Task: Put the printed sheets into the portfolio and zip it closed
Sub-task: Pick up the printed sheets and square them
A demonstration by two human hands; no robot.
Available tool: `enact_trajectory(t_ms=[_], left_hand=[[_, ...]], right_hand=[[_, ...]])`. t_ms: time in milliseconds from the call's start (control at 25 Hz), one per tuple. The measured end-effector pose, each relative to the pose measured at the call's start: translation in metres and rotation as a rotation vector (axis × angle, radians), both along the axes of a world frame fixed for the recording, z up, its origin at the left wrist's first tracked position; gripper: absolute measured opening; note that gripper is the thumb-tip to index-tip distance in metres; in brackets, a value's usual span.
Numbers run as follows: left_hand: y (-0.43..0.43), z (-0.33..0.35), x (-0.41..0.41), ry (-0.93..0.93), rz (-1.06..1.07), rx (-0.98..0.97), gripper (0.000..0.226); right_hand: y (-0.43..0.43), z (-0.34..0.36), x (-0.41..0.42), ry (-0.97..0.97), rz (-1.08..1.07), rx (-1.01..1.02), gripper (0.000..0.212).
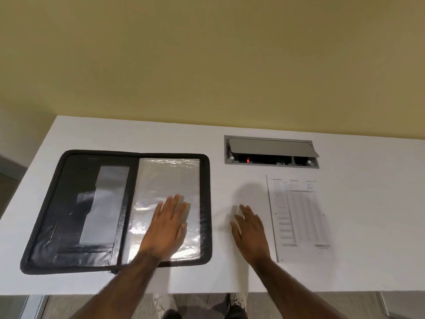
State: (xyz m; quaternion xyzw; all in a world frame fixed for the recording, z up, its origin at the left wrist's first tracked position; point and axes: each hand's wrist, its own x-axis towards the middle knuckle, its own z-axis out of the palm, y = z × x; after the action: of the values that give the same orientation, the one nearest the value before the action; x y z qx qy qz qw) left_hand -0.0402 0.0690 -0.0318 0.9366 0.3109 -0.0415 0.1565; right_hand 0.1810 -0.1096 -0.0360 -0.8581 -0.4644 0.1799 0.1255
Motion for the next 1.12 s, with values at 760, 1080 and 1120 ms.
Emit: enact_trajectory(t_ms=[760,1080,1120], left_hand=[[-0.141,-0.02,0.252,0.205,-0.254,-0.176,0.104],[-0.146,-0.017,0.256,0.25,-0.226,-0.159,0.105],[-0.146,-0.017,0.257,0.248,-0.227,-0.162,0.105]], right_hand=[[-0.072,0.019,0.308,0.13,-0.073,-0.388,0.085],[-0.065,0.02,0.32,0.069,0.024,-0.455,0.098],[-0.064,0.021,0.321,0.066,0.029,-0.459,0.1]])
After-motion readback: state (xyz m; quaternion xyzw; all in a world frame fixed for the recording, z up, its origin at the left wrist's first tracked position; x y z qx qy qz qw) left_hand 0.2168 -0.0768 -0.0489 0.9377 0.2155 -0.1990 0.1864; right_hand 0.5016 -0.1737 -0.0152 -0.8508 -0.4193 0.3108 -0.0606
